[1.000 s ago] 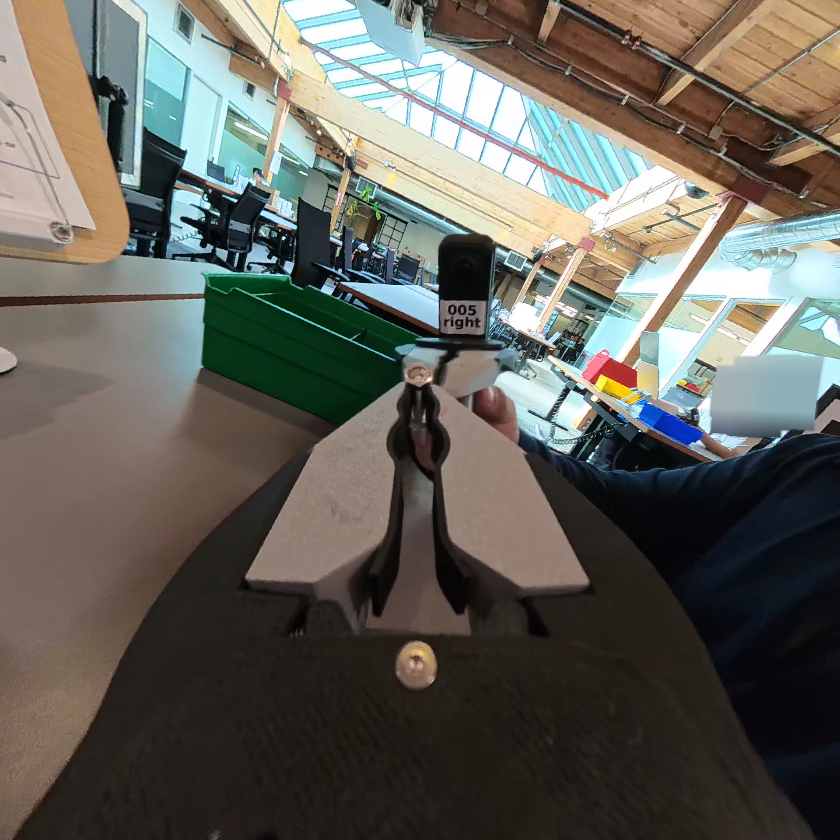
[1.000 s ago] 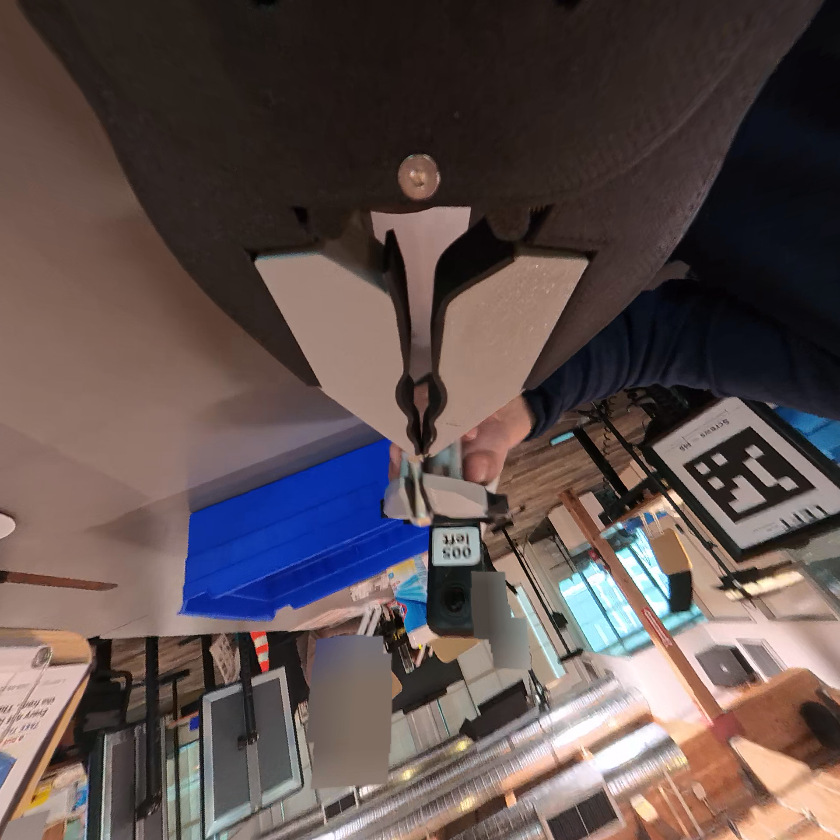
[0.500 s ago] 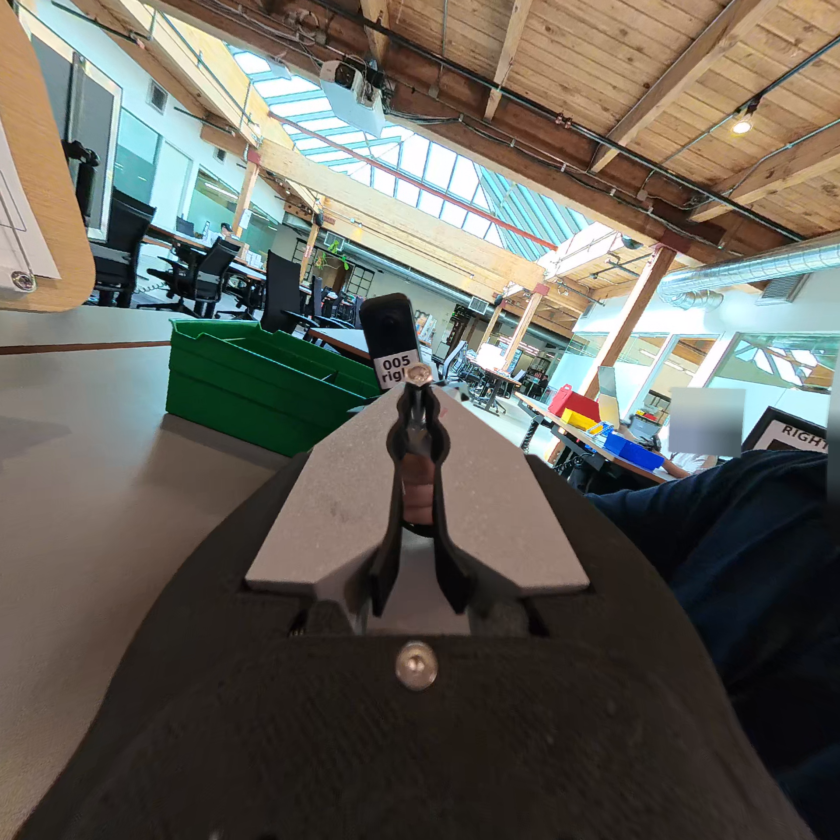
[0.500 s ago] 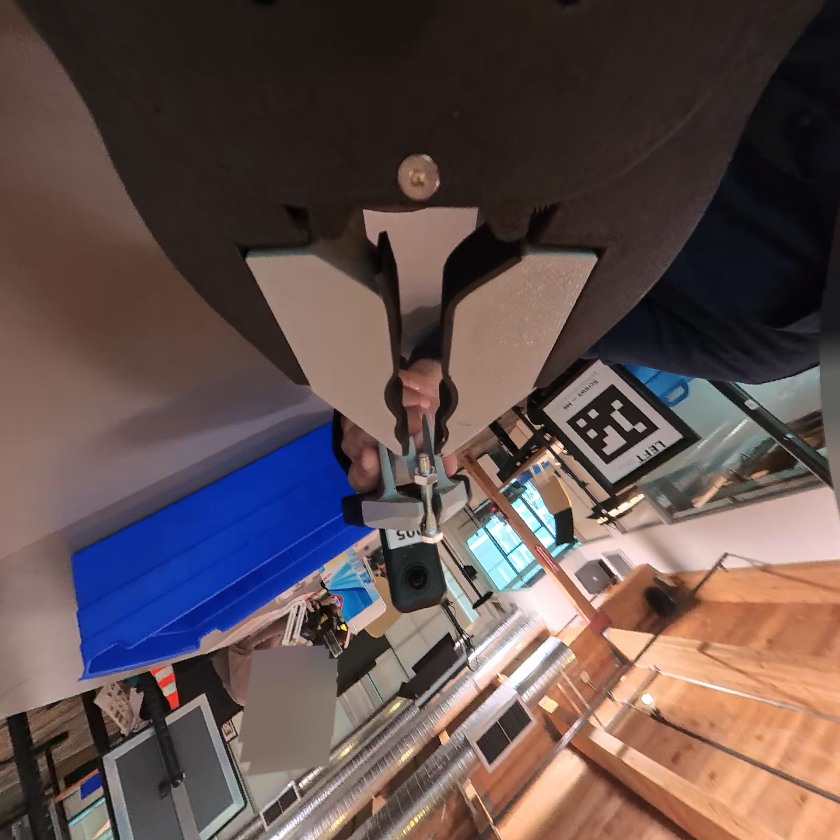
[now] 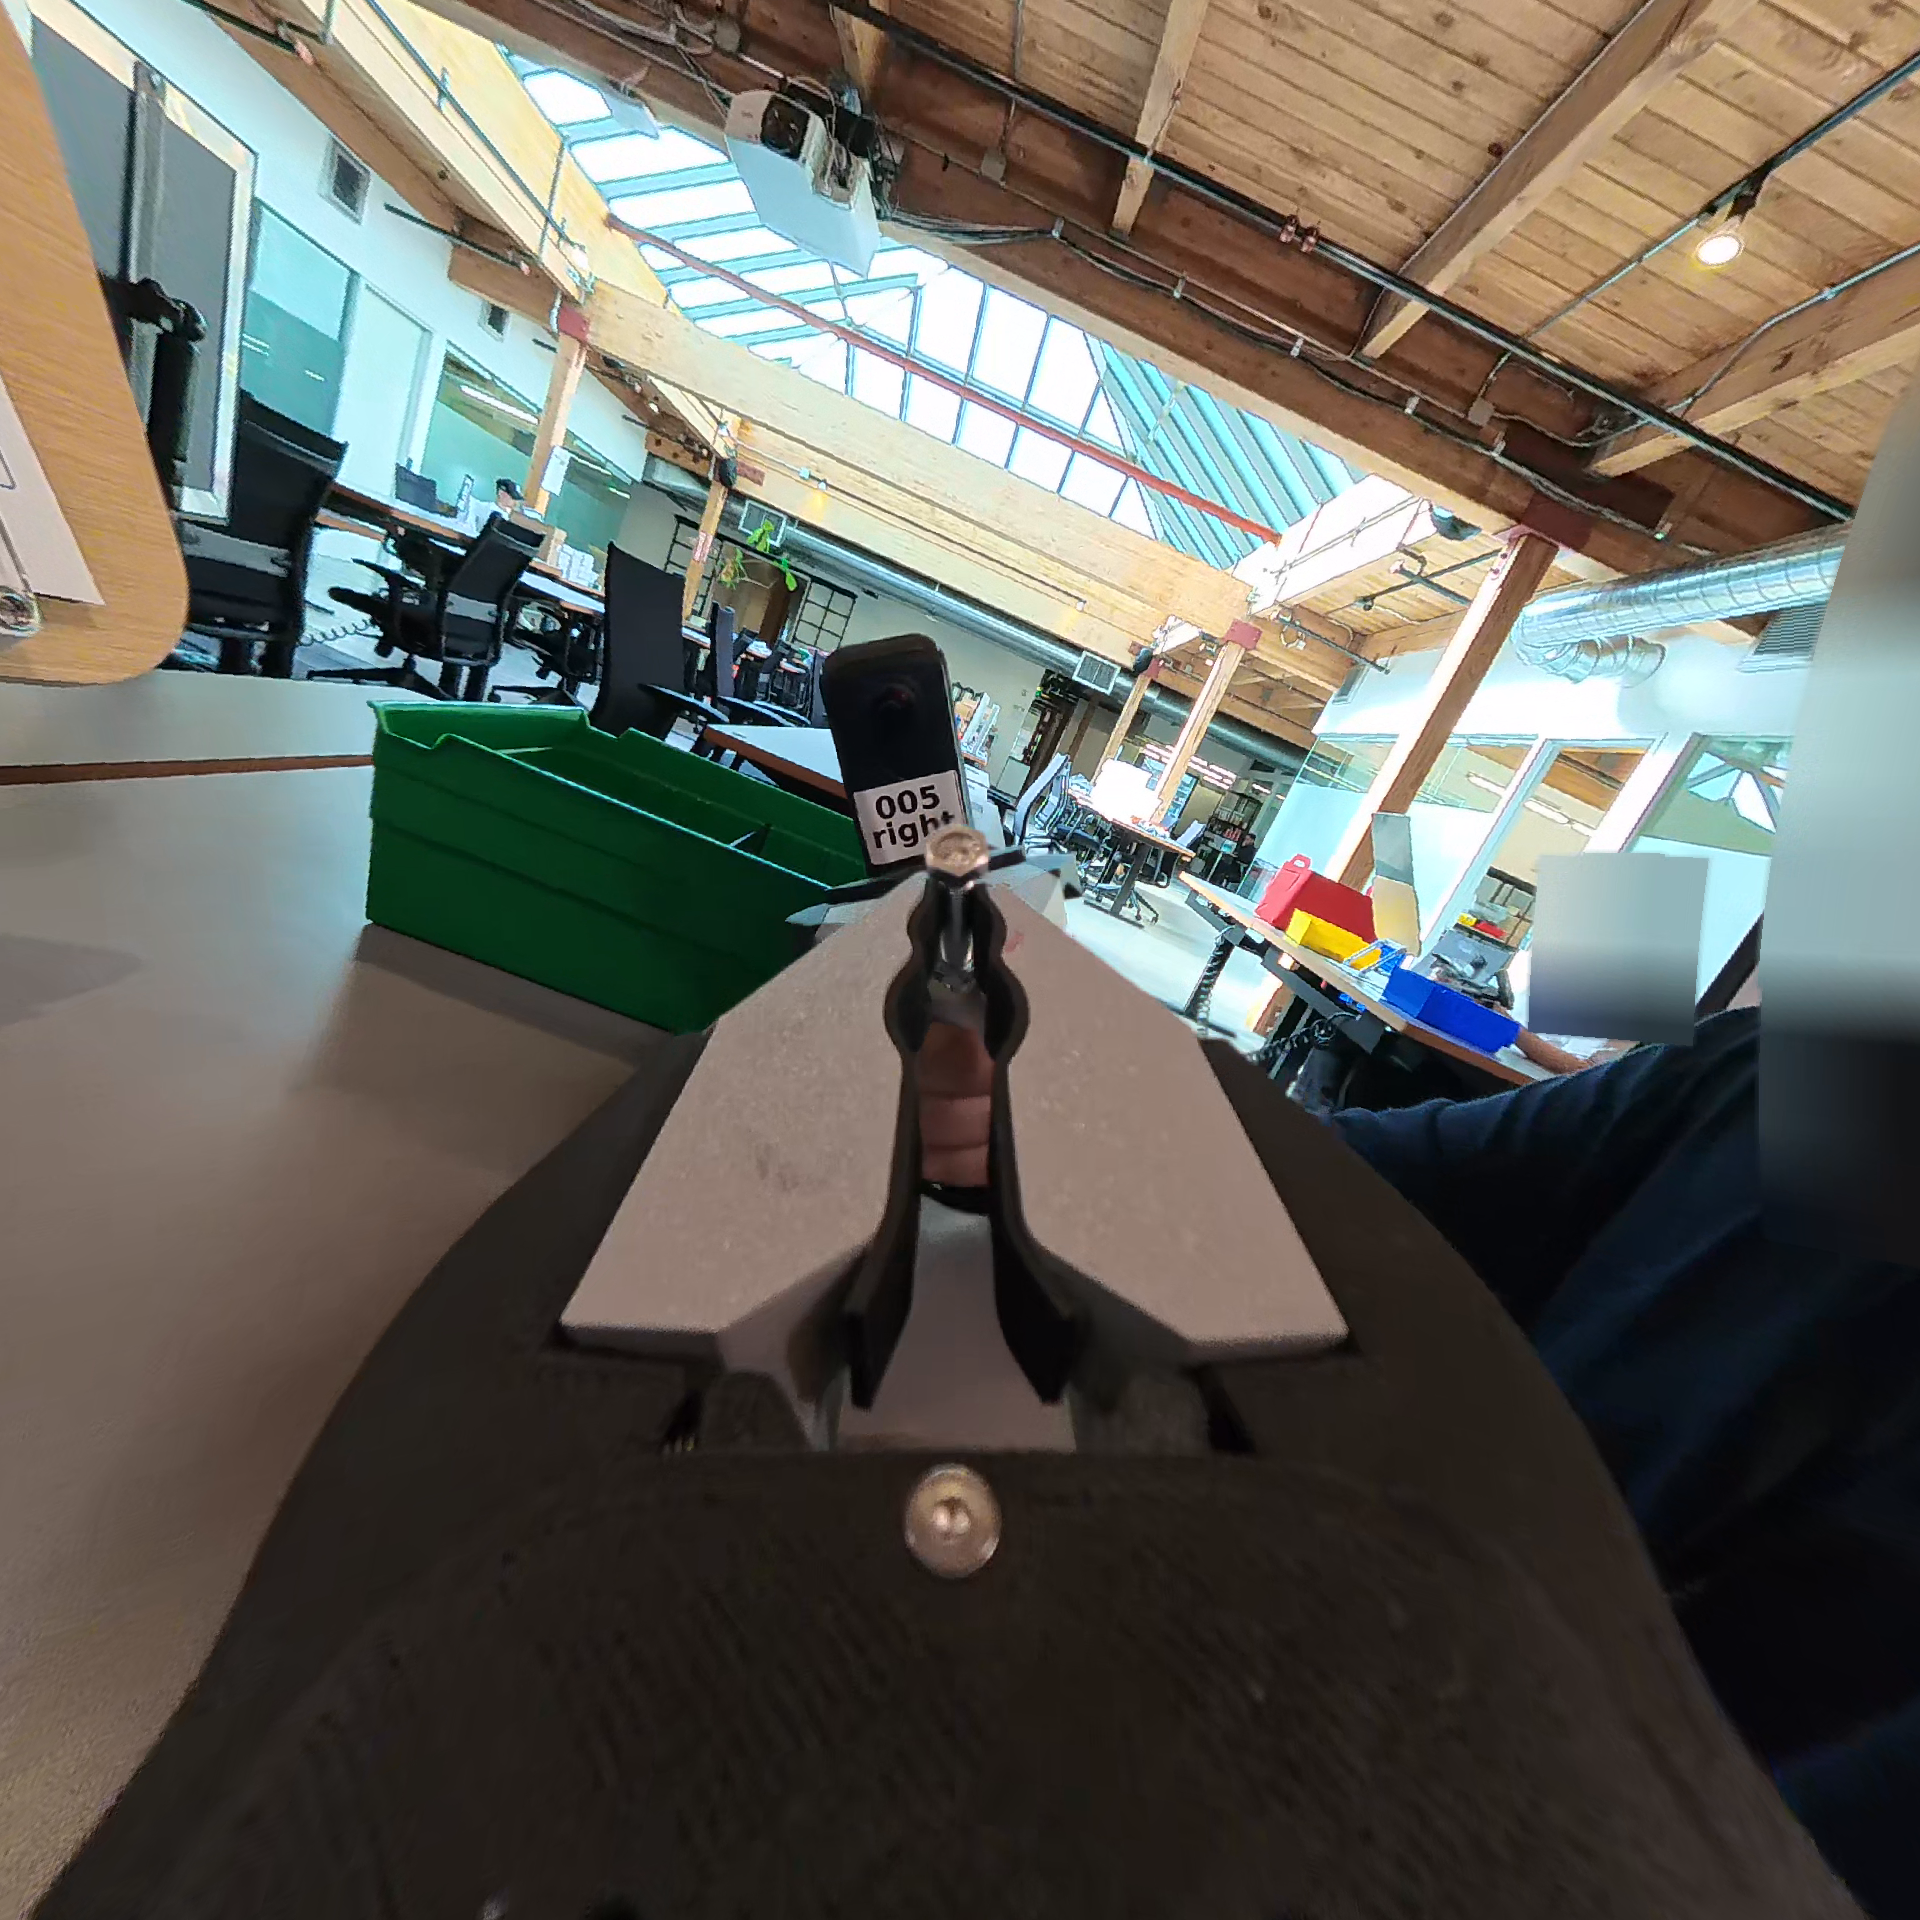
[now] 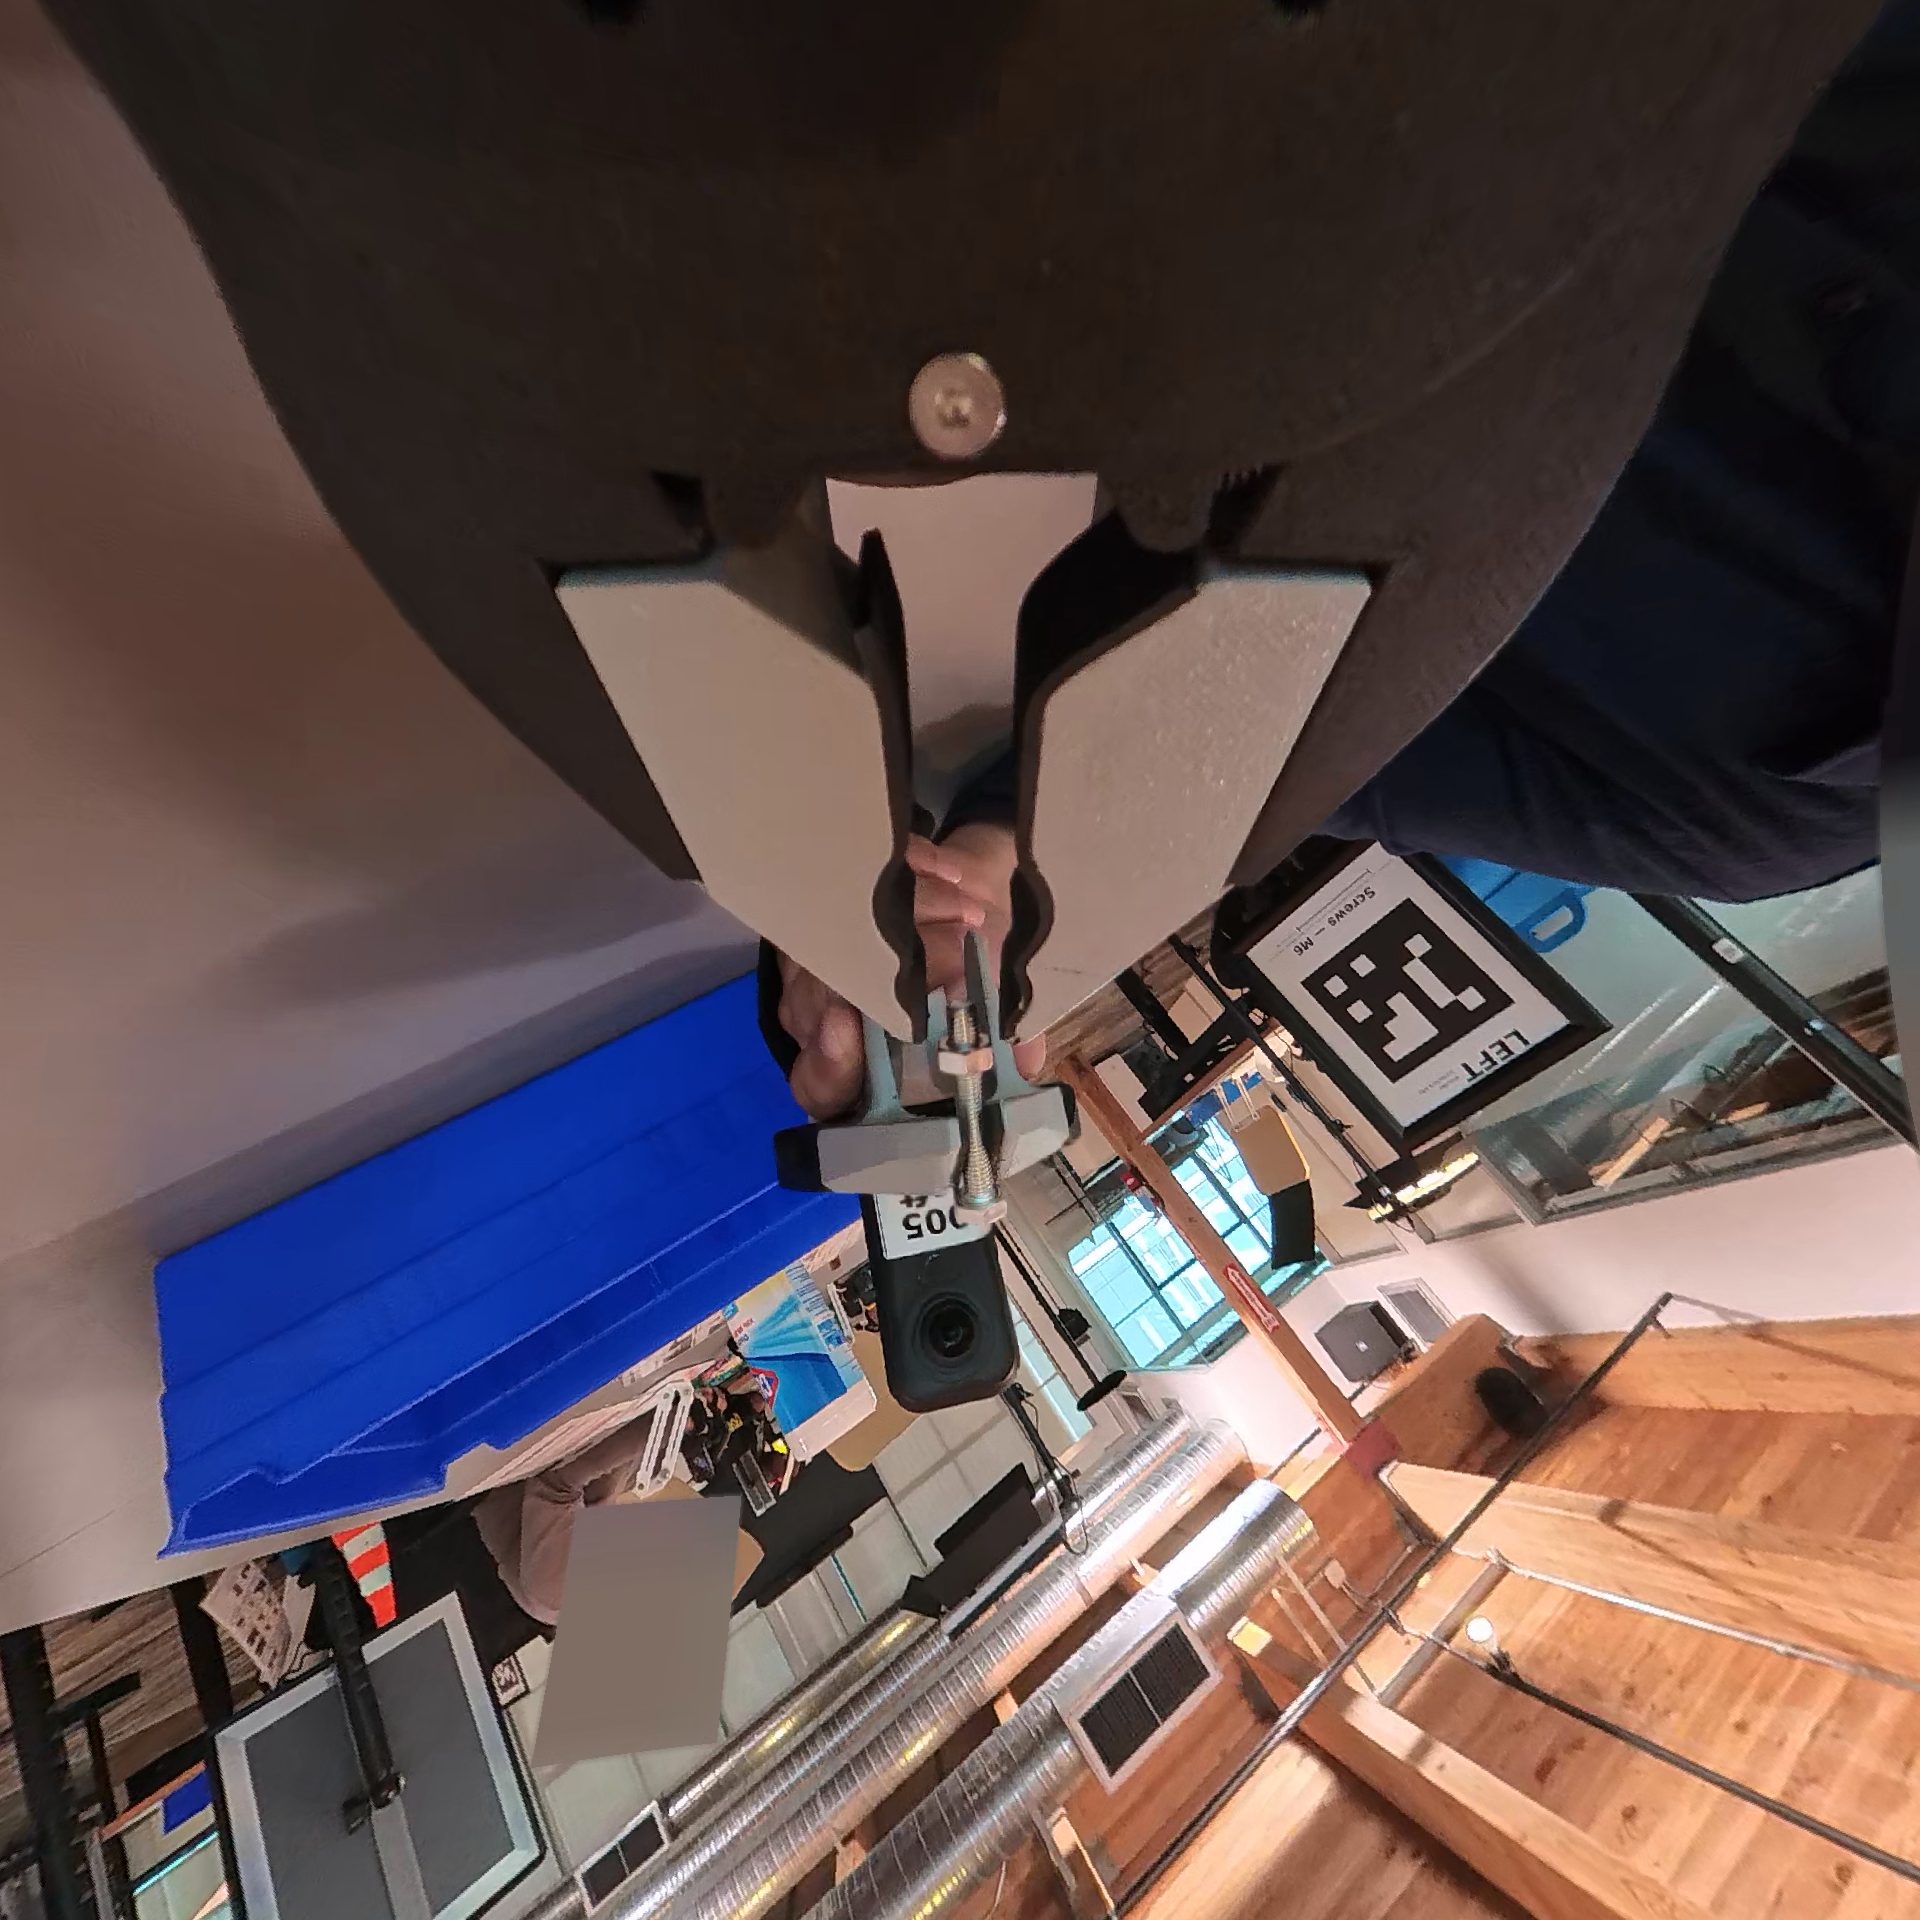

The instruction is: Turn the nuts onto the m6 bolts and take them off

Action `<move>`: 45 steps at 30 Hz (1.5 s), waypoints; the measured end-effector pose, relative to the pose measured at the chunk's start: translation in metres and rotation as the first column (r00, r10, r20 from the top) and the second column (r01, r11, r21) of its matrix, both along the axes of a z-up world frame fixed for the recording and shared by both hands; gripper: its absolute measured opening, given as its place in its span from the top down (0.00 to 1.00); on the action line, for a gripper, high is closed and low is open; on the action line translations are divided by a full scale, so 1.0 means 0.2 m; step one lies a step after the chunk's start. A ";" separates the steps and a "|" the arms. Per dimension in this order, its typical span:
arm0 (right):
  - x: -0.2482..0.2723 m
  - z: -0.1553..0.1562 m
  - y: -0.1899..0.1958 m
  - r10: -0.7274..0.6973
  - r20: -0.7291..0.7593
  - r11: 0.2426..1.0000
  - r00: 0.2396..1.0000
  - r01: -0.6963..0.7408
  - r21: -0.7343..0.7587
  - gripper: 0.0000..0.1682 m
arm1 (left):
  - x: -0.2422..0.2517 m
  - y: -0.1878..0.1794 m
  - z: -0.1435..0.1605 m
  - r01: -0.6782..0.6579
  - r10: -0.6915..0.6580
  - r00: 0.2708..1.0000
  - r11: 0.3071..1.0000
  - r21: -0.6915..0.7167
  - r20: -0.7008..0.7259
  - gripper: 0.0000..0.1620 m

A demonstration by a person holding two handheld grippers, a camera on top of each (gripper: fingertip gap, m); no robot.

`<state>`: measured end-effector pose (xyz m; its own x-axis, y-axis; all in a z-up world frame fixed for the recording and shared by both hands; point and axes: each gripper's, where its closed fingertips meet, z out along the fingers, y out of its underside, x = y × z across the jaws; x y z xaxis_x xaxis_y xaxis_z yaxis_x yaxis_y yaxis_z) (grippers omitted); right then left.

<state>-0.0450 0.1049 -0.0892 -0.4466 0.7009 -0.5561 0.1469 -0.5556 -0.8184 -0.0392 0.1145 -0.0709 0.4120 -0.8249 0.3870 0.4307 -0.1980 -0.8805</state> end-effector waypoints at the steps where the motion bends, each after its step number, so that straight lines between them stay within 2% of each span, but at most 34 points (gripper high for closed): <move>1: 0.00 0.00 0.00 -0.001 0.002 1.000 1.000 0.001 0.017 0.96 | 0.01 0.00 -0.01 0.002 -0.002 1.000 1.000 0.000 -0.011 0.98; 6: 0.01 -0.02 -0.01 -0.023 0.029 0.995 0.999 0.020 0.102 0.97 | 0.01 0.00 -0.02 -0.018 0.018 0.998 1.000 0.010 -0.064 0.98; 11: 0.02 -0.09 0.00 -0.032 0.128 0.983 0.991 0.008 0.181 0.98 | 0.01 0.00 -0.14 -0.100 0.103 0.941 0.995 0.025 -0.322 0.94; 15: 0.04 -0.24 0.01 -0.034 0.292 0.965 0.956 -0.045 0.259 0.97 | -0.05 0.01 -0.35 -0.179 0.155 0.806 0.984 0.015 -0.571 0.91; 18: 0.05 -0.34 0.01 -0.033 0.390 0.957 0.920 -0.084 0.279 0.98 | -0.08 0.01 -0.43 -0.214 0.164 0.753 0.977 -0.001 -0.637 0.88; 22: 0.06 -0.46 0.05 -0.088 0.495 0.940 0.864 -0.092 0.328 0.97 | -0.09 0.00 -0.52 -0.201 0.206 0.586 0.974 0.106 -0.784 0.85; 29: 0.08 -0.57 0.00 -0.081 0.581 0.910 0.810 -0.177 0.374 0.97 | 0.02 -0.02 -0.62 -0.075 0.272 0.391 0.962 0.264 -0.879 0.89; 31: 0.08 -0.57 -0.02 -0.067 0.585 0.911 0.808 -0.190 0.366 0.97 | 0.02 -0.02 -0.66 -0.051 0.276 0.326 0.960 0.275 -0.904 0.95; 33: 0.09 -0.58 -0.01 -0.075 0.591 0.908 0.803 -0.191 0.374 0.97 | 0.03 -0.02 -0.68 -0.039 0.271 0.299 0.961 0.272 -0.915 0.96; 36: 0.08 -0.54 0.00 -0.072 0.564 0.915 0.823 -0.171 0.366 0.99 | 0.03 -0.01 -0.69 -0.065 0.242 0.319 0.970 0.233 -0.916 0.98; 39: 0.06 -0.49 0.01 -0.089 0.514 0.920 0.853 -0.128 0.371 1.00 | 0.02 0.01 -0.64 -0.123 0.249 0.381 0.968 0.218 -0.890 0.98; 42: 0.03 -0.38 0.02 -0.106 0.407 0.916 0.907 -0.070 0.394 1.00 | -0.02 0.04 -0.57 -0.207 0.263 0.488 0.961 0.182 -0.832 0.98; 45: 0.02 -0.27 0.06 -0.156 0.295 0.915 0.943 0.026 0.403 0.95 | -0.03 0.07 -0.49 -0.278 0.272 0.619 0.953 0.118 -0.737 0.98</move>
<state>-0.0405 0.1176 -0.1430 -0.2179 0.9181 -0.3310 0.3968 -0.2265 -0.8895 -0.0459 0.1292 -0.1694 0.7684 -0.6236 -0.1438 -0.3256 -0.1875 -0.9267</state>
